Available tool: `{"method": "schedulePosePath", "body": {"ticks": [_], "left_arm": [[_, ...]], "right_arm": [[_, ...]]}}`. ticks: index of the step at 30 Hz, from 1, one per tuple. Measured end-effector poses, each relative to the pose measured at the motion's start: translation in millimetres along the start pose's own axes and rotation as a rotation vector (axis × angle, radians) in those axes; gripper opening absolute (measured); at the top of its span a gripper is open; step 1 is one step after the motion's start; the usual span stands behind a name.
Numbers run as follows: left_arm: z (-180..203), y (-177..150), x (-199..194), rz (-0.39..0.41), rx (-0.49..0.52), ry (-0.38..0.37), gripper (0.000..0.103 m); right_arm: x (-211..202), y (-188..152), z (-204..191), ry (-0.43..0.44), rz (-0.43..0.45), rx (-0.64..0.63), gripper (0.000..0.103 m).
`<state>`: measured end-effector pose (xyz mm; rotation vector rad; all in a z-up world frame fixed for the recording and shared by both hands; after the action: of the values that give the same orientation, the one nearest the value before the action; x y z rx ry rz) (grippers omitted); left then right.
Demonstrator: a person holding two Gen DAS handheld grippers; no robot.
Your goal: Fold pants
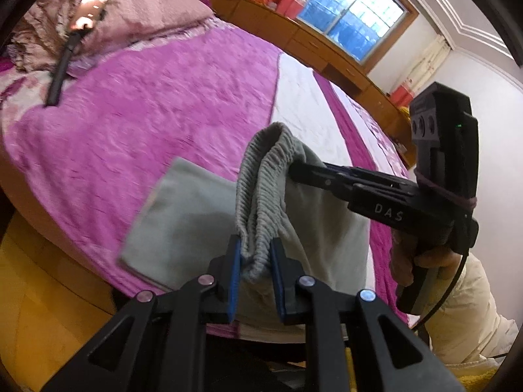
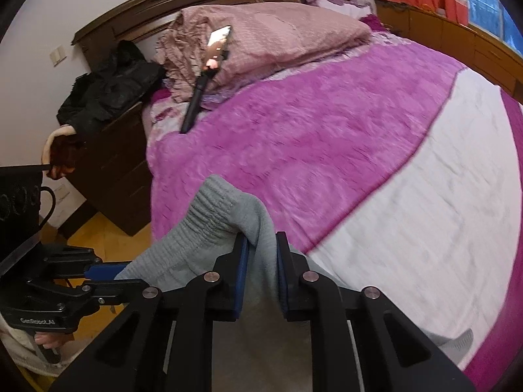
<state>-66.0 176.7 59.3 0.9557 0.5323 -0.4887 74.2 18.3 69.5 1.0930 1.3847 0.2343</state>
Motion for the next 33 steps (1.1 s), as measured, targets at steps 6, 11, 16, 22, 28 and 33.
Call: {"method": "schedulePosePath", "body": {"ticks": [6, 11, 16, 22, 28, 33], "left_arm": [[-31, 6, -4, 0.0, -0.025, 0.057, 0.018], [-62, 7, 13, -0.031, -0.074, 0.087, 0.018], [-89, -4, 33, -0.083, -0.124, 0.124, 0.021], [-97, -10, 29, -0.093, -0.108, 0.157, 0.026], [-86, -6, 12, -0.069, -0.067, 0.195, 0.025], [-72, 9, -11, 0.005, -0.032, 0.165, 0.025]], "right_arm": [[34, 8, -17, 0.03, -0.023, 0.013, 0.009], [66, 7, -19, 0.021, -0.067, 0.027, 0.009], [100, -2, -14, 0.009, -0.128, 0.055, 0.01], [109, -6, -3, 0.035, -0.121, 0.13, 0.014], [62, 0, 17, 0.014, -0.057, 0.215, 0.016], [9, -24, 50, -0.072, -0.031, 0.295, 0.016]]}}
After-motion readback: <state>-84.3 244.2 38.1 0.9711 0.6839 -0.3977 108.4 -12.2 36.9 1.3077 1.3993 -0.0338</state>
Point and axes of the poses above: each gripper's, at about its wrist camera, not at the fingertips, and x roughly the way its jaws point, z to its right, y to its top, the point moved 1 cm from there along x, roughly the way its jaws point, and after that the axes turned 8 degrees about z, right-handed, at the moved point
